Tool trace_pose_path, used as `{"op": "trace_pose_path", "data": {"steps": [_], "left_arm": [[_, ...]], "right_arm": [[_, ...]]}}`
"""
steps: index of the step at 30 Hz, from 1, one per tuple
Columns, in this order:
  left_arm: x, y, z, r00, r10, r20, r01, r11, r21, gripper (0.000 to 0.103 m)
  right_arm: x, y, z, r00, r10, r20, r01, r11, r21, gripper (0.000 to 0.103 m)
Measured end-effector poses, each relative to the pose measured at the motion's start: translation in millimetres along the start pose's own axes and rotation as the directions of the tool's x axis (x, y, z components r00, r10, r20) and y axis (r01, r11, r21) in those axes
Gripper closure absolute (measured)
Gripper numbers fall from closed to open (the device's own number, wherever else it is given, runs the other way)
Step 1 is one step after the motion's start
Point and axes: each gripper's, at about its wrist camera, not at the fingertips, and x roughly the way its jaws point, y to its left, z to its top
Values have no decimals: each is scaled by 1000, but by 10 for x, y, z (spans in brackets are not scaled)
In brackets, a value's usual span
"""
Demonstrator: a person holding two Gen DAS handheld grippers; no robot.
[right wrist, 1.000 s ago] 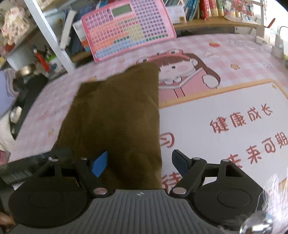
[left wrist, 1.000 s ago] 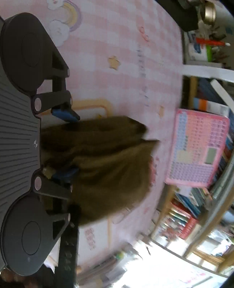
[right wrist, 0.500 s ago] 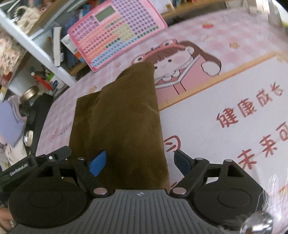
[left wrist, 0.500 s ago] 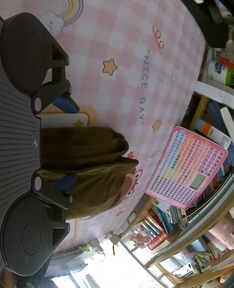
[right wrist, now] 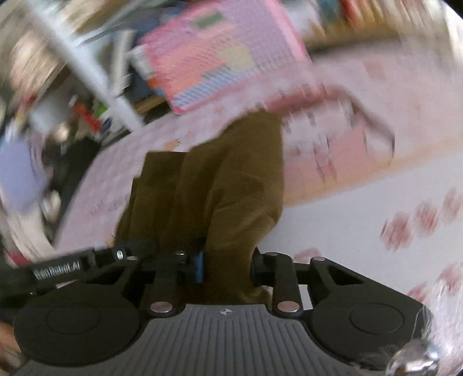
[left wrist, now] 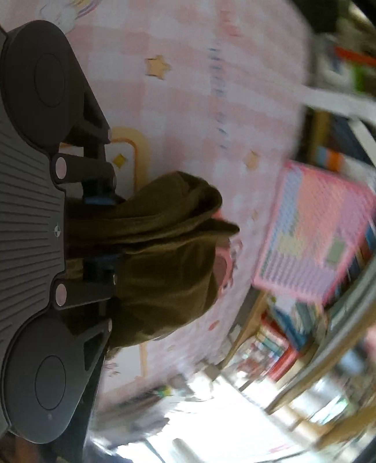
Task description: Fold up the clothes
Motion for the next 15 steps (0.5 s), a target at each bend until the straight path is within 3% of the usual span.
{"op": "trace_pose_path", "data": {"steps": [5,9,12,15], "left_arm": [[-6,-86,-133,999,-40,-19,39,999,-35,75],[29,-139,-218,999,-26,-34,24,998,-55,75],[54,-154,-226,999,-4,-37,1,997,-79,70],[67,-142,-253,999,32,-42,-37,993,-114,64]], "right_arm": [[-138,88,-71,999,-44,30,48,990,-135,79],[-248,157,-127,995,-76,58,88,967,-241,79],[-240,68,-97,998,-46,38,54,972,-229,78],[-183,-50,-39,1000,-15,-12,13,982,-189,66]]}}
